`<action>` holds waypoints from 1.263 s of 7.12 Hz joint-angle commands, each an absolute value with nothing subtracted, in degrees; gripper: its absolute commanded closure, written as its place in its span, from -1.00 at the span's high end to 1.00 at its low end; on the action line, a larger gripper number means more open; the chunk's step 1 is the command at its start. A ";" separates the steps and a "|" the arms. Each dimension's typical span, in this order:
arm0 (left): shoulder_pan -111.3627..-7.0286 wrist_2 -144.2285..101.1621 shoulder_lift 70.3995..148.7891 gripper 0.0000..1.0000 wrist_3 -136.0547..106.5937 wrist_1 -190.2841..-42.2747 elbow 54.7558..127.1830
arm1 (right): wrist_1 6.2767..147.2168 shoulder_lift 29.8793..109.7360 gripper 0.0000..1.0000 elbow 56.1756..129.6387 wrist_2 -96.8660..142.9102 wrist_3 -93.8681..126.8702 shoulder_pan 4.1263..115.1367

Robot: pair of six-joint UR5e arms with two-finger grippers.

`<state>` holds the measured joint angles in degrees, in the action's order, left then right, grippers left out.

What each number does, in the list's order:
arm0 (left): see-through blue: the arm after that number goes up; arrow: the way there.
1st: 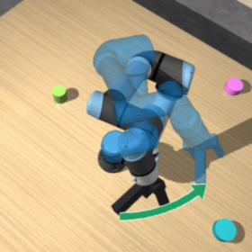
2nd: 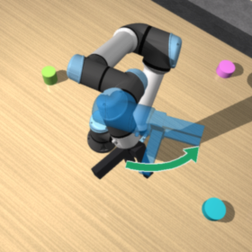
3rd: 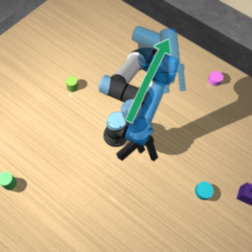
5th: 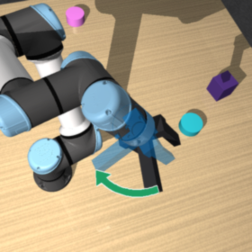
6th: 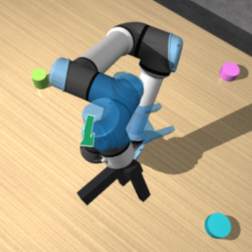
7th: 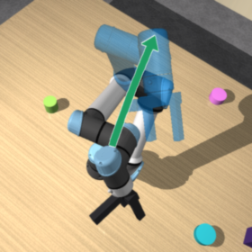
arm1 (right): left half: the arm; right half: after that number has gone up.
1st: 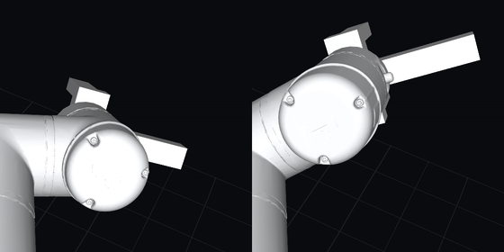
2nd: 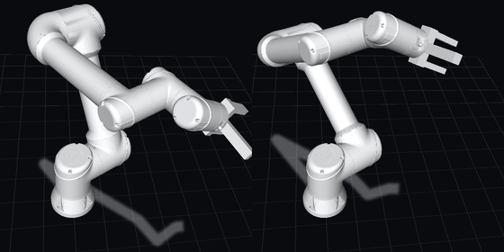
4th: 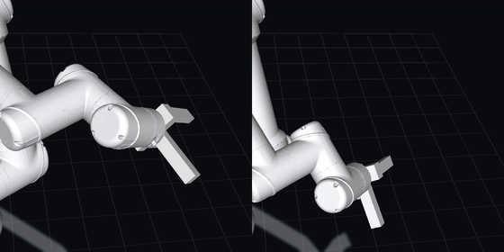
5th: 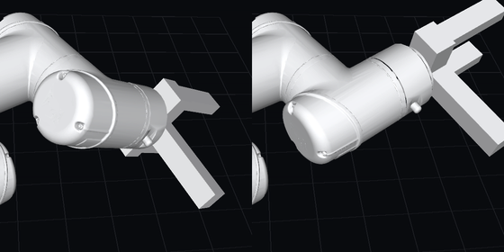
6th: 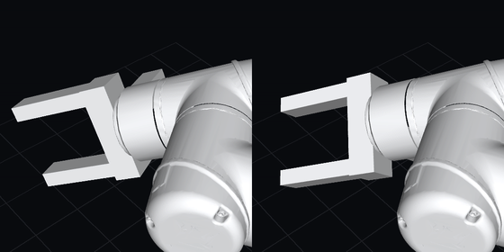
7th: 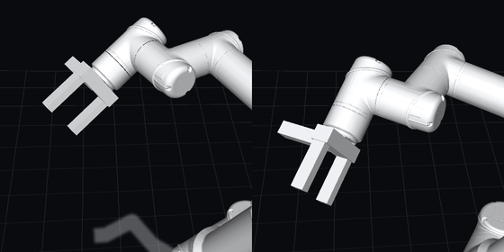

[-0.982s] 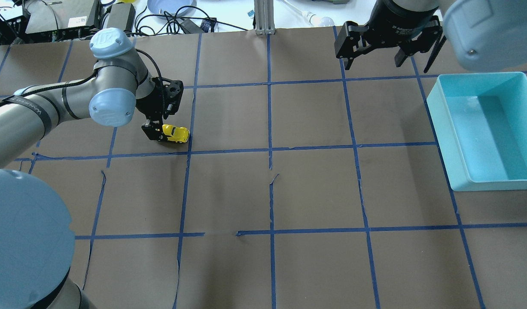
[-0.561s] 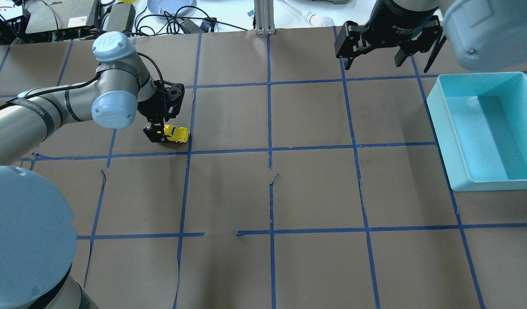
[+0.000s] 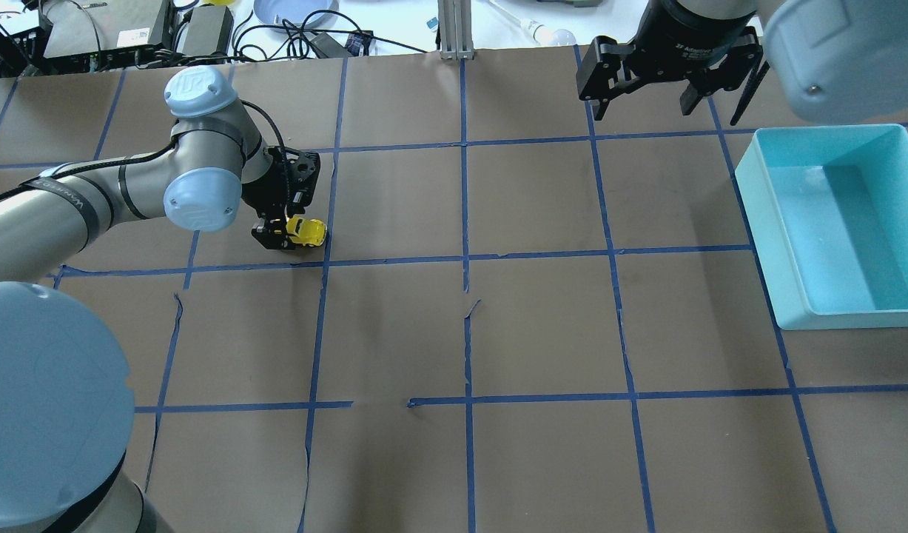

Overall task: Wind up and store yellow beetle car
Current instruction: 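Pull the car back toward the robot with the left gripper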

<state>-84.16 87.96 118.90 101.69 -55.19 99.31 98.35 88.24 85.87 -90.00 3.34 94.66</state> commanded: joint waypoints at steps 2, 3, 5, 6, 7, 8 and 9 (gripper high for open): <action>-83.67 88.33 118.65 -0.68 101.78 -55.28 99.41 | 98.35 88.24 1.00 85.87 -90.00 3.34 94.66; -83.15 88.33 118.57 -0.69 101.78 -55.28 99.49 | 98.35 88.24 1.00 85.87 -90.00 3.34 94.66; -80.96 88.24 118.56 -0.69 102.22 -55.37 99.58 | 98.35 88.24 1.00 85.87 -90.09 3.34 94.66; -80.34 88.07 118.56 -0.69 102.22 -55.28 99.93 | 98.35 88.24 1.00 85.96 -90.09 3.34 94.66; -79.55 87.98 118.56 -0.69 102.30 -54.50 100.45 | 98.35 88.24 1.00 85.96 -90.09 3.34 94.66; -78.24 87.98 118.65 -0.69 104.13 -54.32 100.72 | 98.35 88.24 1.00 85.87 -90.09 3.34 94.66; -77.09 87.98 118.57 -0.70 106.59 -54.23 100.81 | 98.35 88.24 1.00 85.96 -90.09 3.34 94.66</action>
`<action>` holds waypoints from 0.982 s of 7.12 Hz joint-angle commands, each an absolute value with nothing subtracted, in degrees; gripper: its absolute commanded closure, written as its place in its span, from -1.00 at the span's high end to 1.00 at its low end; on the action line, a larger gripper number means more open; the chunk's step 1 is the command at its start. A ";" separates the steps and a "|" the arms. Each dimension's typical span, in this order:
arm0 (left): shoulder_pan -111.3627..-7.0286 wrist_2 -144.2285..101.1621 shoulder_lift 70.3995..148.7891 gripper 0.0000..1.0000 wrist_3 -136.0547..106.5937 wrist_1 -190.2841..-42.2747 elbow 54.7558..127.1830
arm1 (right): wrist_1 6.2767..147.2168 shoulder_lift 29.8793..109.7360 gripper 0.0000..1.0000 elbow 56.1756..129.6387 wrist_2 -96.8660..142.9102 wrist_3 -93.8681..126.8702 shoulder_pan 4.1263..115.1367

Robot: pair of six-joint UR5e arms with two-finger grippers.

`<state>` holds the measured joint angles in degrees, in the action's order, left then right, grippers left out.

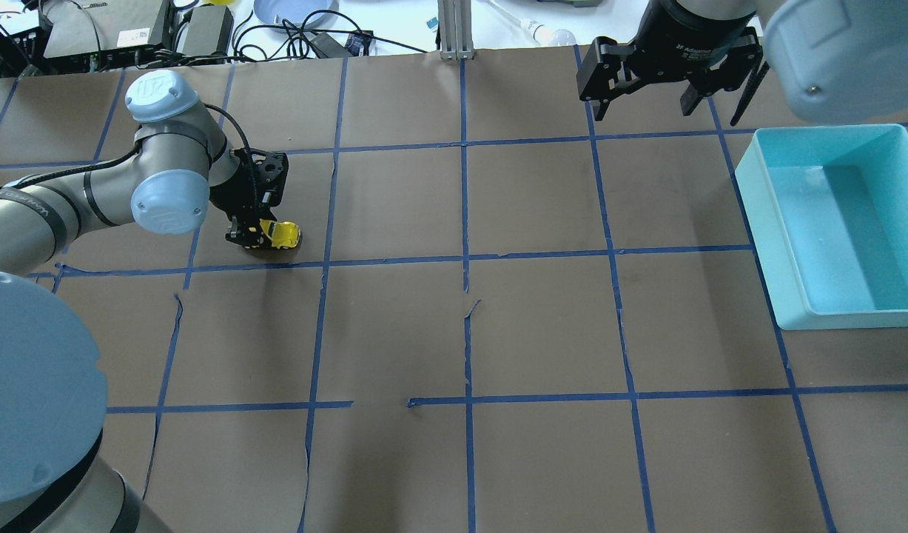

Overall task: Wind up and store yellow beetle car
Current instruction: 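Pull the car back toward the robot with the left gripper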

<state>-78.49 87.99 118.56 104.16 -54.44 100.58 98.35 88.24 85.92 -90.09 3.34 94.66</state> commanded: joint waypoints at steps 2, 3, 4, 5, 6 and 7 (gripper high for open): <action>-73.93 87.89 118.56 -0.70 110.45 -54.23 100.81 | 98.35 88.24 1.00 85.96 -90.00 3.34 94.66; -72.70 87.89 118.56 -0.70 111.35 -54.23 100.81 | 98.35 88.24 1.00 85.96 -90.00 3.34 94.66; -71.29 87.89 118.56 -0.69 112.31 -54.23 100.81 | 98.35 88.24 1.00 85.87 -90.00 3.34 94.66; -69.80 87.89 118.56 -0.69 113.80 -54.32 100.90 | 98.35 88.24 1.00 85.96 -90.00 3.34 94.66; -68.48 87.89 118.48 -0.69 114.60 -54.32 100.99 | 98.35 88.24 1.00 85.96 -89.91 3.34 94.66; -67.42 87.89 118.48 -0.64 114.70 -54.32 100.99 | 98.35 88.24 1.00 85.96 -90.00 3.34 94.66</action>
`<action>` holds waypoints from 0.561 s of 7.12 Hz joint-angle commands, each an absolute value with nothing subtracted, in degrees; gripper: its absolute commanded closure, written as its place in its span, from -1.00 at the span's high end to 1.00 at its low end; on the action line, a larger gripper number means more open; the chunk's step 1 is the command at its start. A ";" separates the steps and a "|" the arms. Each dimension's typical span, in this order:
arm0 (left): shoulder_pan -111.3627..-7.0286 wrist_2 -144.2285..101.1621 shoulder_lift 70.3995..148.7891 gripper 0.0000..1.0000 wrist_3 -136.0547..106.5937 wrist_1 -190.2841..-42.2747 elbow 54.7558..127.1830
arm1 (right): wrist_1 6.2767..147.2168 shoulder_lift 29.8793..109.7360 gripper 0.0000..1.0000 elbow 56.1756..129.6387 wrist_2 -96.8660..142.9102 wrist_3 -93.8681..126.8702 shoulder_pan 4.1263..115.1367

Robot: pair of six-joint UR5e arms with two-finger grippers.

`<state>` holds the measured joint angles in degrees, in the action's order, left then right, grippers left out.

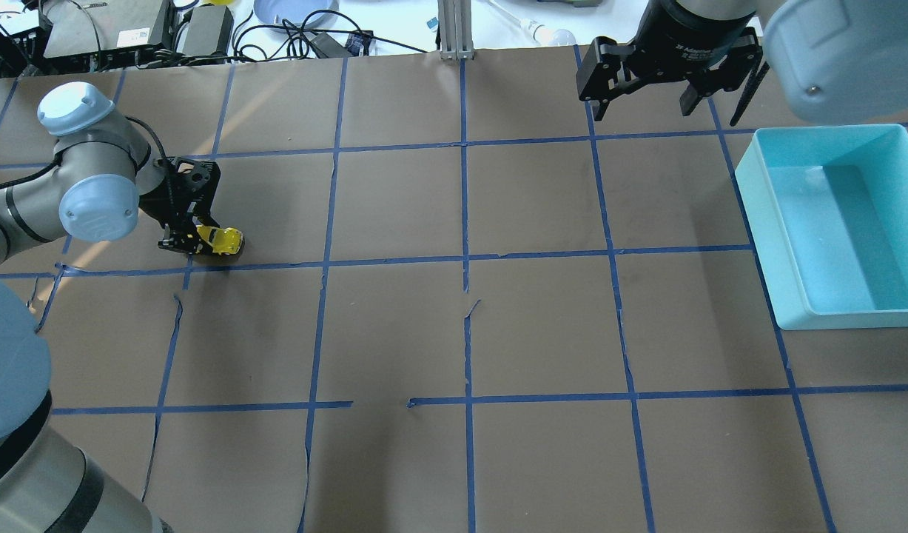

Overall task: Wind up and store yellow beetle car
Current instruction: 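Pull the car back toward the robot with the left gripper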

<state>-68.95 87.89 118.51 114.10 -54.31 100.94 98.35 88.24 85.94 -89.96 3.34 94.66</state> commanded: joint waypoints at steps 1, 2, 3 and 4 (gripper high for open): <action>-67.06 87.98 118.56 -0.19 114.70 -54.32 100.99 | 98.35 88.24 1.00 85.87 -89.91 3.34 94.66; -67.06 87.98 118.48 0.21 114.35 -54.32 100.90 | 98.35 88.16 1.00 85.96 -89.91 3.34 94.66; -67.06 87.98 118.39 0.56 113.91 -54.40 100.81 | 98.35 88.24 1.00 85.96 -89.91 3.34 94.66; -67.06 87.80 117.78 0.62 113.82 -54.40 100.81 | 98.35 88.24 1.00 85.96 -89.91 3.34 94.66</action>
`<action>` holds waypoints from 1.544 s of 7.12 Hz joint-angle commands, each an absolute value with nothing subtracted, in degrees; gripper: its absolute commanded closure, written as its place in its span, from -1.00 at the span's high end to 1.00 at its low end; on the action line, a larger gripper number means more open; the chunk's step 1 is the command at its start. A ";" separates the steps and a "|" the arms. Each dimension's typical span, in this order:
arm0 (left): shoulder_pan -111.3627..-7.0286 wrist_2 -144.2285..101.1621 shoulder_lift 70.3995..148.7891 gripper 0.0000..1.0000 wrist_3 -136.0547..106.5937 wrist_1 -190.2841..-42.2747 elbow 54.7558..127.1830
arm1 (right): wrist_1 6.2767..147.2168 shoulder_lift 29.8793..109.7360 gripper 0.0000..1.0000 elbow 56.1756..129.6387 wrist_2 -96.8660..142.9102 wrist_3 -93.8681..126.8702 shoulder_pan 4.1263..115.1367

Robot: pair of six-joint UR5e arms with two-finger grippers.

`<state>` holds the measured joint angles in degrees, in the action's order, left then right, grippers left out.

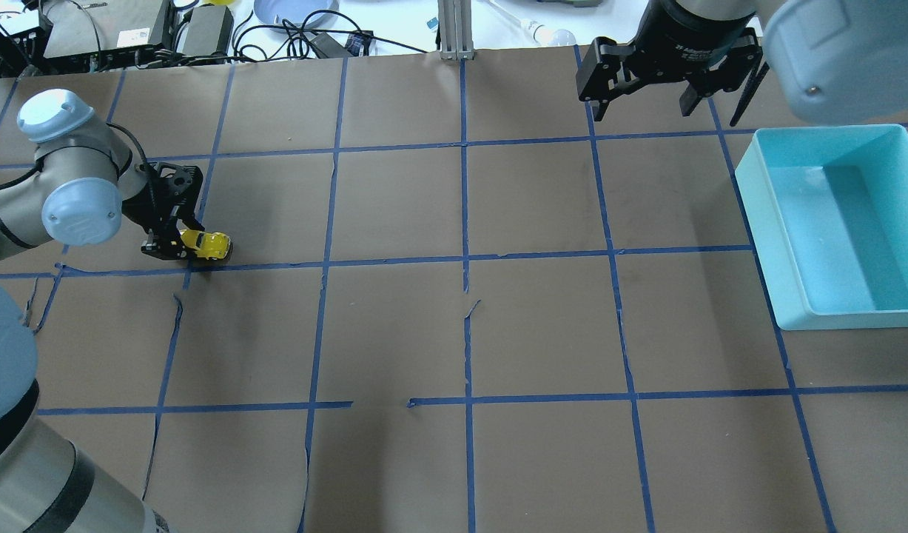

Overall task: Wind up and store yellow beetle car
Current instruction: 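Release the car so it rolls toward the blue bin, raise left gripper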

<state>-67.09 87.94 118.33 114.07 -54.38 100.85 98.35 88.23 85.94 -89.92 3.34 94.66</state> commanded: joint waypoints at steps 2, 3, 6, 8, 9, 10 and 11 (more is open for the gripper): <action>-67.23 87.80 116.90 0.61 113.82 -54.93 100.64 | 98.35 88.24 1.00 85.96 -89.91 3.34 94.66; -68.11 87.80 115.85 0.60 113.47 -55.37 100.63 | 98.35 88.24 1.00 85.96 -89.91 3.34 94.66; -72.66 87.98 111.81 0.59 102.26 -59.22 99.84 | 98.35 88.24 1.00 85.96 -89.91 3.34 94.66; -75.48 87.63 108.21 0.59 91.90 -63.26 99.76 | 98.35 88.24 1.00 85.96 -89.91 3.34 94.66; -77.24 87.02 106.45 0.59 85.67 -64.85 99.76 | 98.35 88.24 1.00 85.96 -89.91 3.34 94.66; -79.08 86.66 104.70 0.59 78.21 -65.99 99.76 | 98.35 88.24 1.00 85.96 -90.00 3.34 94.66; -81.19 86.66 102.94 0.59 69.70 -66.35 99.67 | 98.35 88.24 1.00 85.96 -90.00 3.34 94.66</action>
<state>-78.64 86.86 105.22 79.81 -65.39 99.74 98.35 88.24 85.96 -89.97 3.34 94.66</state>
